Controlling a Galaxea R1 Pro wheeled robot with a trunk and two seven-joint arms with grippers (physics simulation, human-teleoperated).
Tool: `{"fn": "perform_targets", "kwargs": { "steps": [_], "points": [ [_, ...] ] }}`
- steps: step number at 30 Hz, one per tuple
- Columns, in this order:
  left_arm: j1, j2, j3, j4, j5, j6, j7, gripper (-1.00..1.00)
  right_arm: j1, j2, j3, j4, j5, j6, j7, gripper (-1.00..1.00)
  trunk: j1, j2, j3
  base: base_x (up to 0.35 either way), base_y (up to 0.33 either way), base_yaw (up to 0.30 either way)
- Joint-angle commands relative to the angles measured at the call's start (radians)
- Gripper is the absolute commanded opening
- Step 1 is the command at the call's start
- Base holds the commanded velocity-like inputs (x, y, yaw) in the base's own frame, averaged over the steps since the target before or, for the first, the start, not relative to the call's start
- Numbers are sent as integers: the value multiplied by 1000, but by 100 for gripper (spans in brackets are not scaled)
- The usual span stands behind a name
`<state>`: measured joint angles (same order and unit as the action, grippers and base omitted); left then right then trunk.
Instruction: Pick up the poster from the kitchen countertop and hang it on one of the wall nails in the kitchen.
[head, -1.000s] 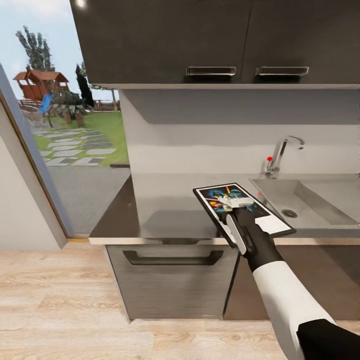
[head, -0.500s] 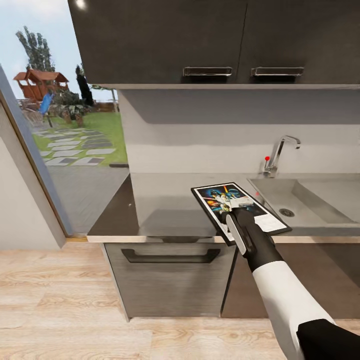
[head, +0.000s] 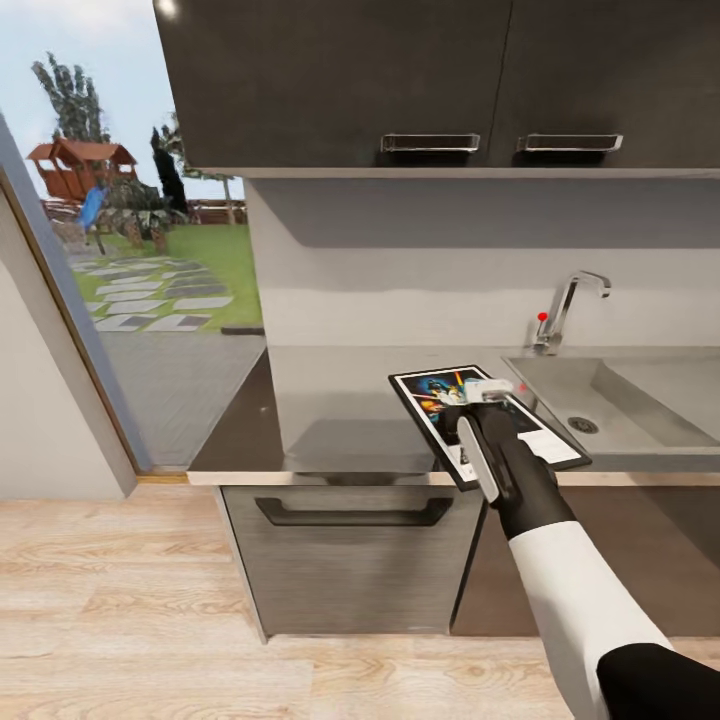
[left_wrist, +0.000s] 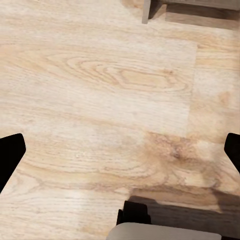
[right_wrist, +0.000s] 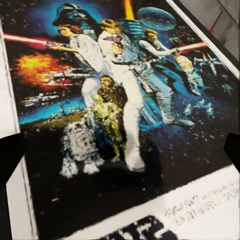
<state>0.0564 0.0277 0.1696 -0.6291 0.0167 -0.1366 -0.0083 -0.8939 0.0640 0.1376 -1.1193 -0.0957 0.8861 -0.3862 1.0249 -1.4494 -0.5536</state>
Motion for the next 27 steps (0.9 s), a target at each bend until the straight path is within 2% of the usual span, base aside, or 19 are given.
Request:
{"fn": "perform_targets", "kwargs": {
  "steps": [1, 19, 27],
  "points": [
    [0, 0, 1, -1, 2, -1, -1, 100, -1, 0, 1, -4, -11, 3, -10, 100, 0, 0, -1, 0, 8, 0],
    [0, 0, 1, -3, 2, -1, -1, 100, 0, -3, -3, -34, -13, 4, -8, 100, 0, 0, -1, 0, 1, 0],
    [0, 0, 1, -3, 2, -1, -1, 100, 40, -4, -4, -97, -13, 4, -7, 100, 0, 0, -1, -18, 0, 0]
  ]
}}
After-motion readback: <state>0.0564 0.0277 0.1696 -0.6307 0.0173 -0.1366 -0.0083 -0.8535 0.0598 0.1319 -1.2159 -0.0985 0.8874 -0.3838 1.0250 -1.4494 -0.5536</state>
